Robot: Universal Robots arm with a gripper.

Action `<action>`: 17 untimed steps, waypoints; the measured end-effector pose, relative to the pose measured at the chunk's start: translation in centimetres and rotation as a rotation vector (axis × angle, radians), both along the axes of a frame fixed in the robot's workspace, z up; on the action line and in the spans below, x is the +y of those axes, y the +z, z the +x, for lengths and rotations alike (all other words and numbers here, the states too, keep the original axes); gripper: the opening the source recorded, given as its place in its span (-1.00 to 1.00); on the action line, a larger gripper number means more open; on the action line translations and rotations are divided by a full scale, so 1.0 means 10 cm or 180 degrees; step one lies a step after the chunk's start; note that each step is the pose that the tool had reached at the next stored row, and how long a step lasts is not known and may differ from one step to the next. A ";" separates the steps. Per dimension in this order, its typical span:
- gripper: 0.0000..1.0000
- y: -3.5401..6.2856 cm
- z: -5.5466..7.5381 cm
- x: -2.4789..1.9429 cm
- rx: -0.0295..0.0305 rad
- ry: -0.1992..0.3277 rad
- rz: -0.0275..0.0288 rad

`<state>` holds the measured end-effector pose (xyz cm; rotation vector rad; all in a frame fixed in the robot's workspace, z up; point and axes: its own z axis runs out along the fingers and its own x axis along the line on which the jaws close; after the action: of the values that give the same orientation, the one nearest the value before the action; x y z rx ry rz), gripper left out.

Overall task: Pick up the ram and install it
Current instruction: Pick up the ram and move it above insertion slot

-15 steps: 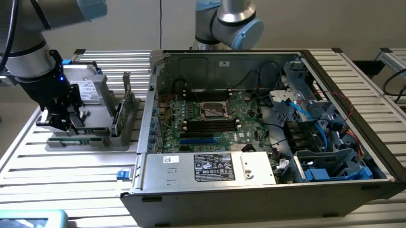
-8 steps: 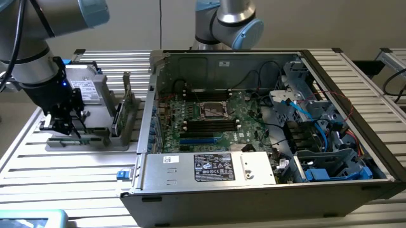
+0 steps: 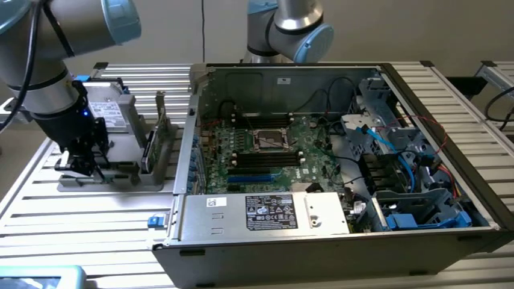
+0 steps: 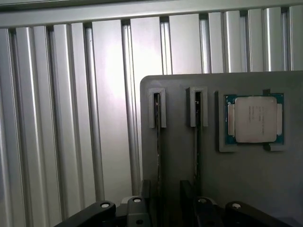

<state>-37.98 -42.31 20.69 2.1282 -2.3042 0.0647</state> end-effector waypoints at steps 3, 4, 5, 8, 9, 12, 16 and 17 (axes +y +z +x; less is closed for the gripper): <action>-0.23 -0.014 0.00 -0.001 0.0003 0.0000 0.0000; -0.23 -0.016 0.00 -0.002 0.0003 0.0000 0.0000; -0.23 -0.020 0.00 -0.002 0.0002 0.0000 0.0000; -0.23 -0.032 0.01 -0.003 0.0002 0.0000 0.0000; -0.23 -0.039 0.01 -0.003 0.0002 0.0000 0.0000; -0.23 -0.052 0.01 -0.007 0.0002 0.0000 0.0000; -0.23 -0.075 0.01 -0.014 0.0002 0.0000 0.0000; -0.23 -0.084 0.01 -0.014 0.0002 0.0000 0.0000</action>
<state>-37.83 -42.45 19.85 2.1278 -2.3040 0.0641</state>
